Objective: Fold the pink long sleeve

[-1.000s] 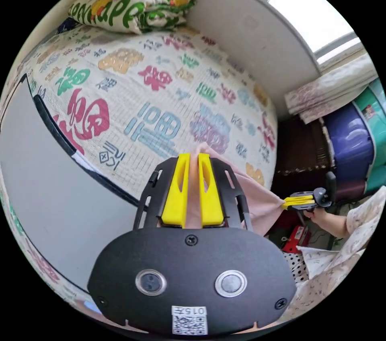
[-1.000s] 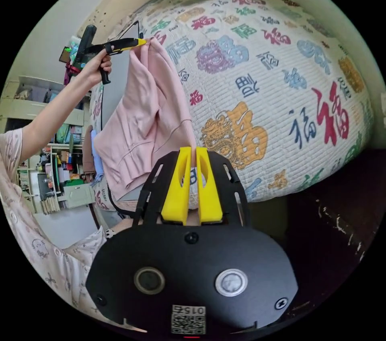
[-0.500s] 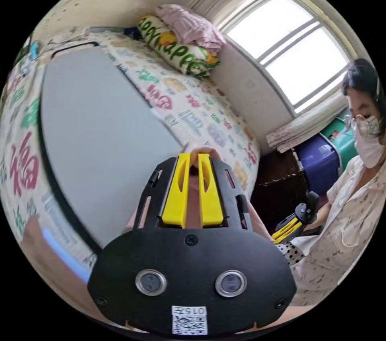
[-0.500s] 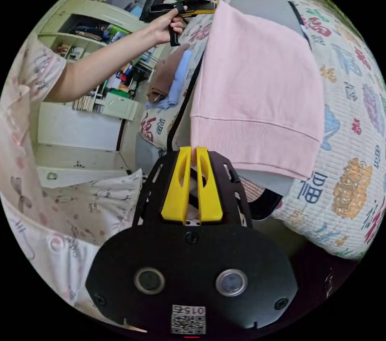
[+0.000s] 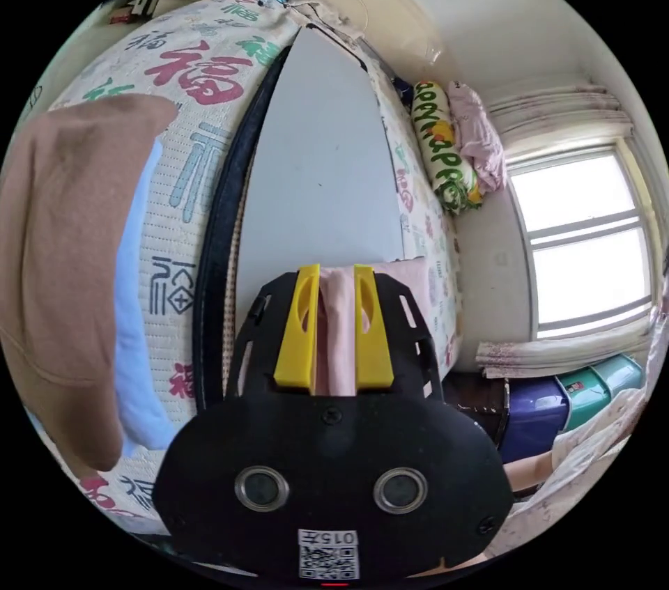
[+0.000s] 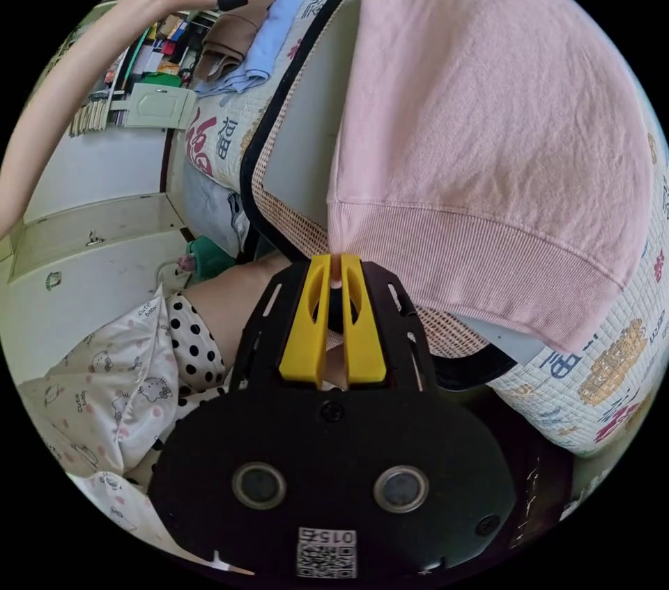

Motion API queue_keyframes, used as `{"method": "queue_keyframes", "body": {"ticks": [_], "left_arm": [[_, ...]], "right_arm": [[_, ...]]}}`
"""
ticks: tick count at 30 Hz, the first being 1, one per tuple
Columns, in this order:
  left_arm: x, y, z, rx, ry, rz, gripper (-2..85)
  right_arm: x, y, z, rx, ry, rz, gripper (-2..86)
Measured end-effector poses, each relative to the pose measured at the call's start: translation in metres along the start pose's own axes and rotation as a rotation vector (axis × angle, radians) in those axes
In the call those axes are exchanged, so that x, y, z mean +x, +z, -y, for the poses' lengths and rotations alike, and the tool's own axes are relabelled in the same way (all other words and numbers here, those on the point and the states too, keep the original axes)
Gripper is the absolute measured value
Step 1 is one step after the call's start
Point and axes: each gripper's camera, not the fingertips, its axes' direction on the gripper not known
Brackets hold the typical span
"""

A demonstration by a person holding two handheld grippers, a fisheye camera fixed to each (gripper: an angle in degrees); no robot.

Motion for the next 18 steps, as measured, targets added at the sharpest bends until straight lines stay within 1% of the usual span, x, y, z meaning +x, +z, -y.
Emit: {"method": "queue_keyframes", "body": {"ticks": [1,3,5,6,8,11,12,13,14,15,17,18], "left_arm": [[0.003,0.001,-0.001,-0.002,0.005,-0.007,11.6],[0.011,0.014,-0.003,-0.047,0.012,0.054,15.8],[0.01,0.029,-0.003,-0.108,0.003,0.065,13.7],[0.008,0.039,-0.002,-0.151,0.013,0.032,8.8],[0.003,0.049,-0.002,-0.208,0.003,-0.01,4.7],[-0.005,0.048,-0.005,-0.218,-0.012,-0.065,2.7],[-0.009,0.039,-0.007,-0.195,-0.015,-0.056,2.3],[-0.009,0.035,-0.009,-0.185,-0.007,-0.043,2.2],[-0.007,0.028,-0.013,-0.178,0.025,0.01,2.0],[-0.005,0.025,-0.019,-0.187,0.068,0.089,1.9],[-0.008,0.03,-0.03,-0.212,0.105,0.18,1.9],[-0.014,0.033,-0.036,-0.219,0.089,0.199,2.0]], "right_arm": [[0.002,0.0,0.002,-0.004,-0.004,-0.012,1.5],[0.009,0.003,0.012,-0.034,-0.026,-0.079,1.7],[0.015,0.003,0.018,-0.052,-0.044,-0.127,1.8],[0.022,0.002,0.021,-0.062,-0.055,-0.148,1.9],[0.038,-0.002,0.022,-0.066,-0.049,-0.151,2.1],[0.073,-0.016,0.017,-0.032,-0.006,-0.09,2.2],[0.085,-0.021,0.015,-0.02,-0.004,-0.059,2.2],[0.089,-0.024,0.015,-0.017,-0.016,-0.048,2.2],[0.095,-0.028,0.015,-0.013,-0.06,-0.041,2.3],[0.101,-0.029,0.017,-0.027,-0.101,-0.056,2.3],[0.114,-0.025,0.026,-0.078,-0.124,-0.098,2.5],[0.125,-0.019,0.033,-0.108,-0.12,-0.131,2.6]]}}
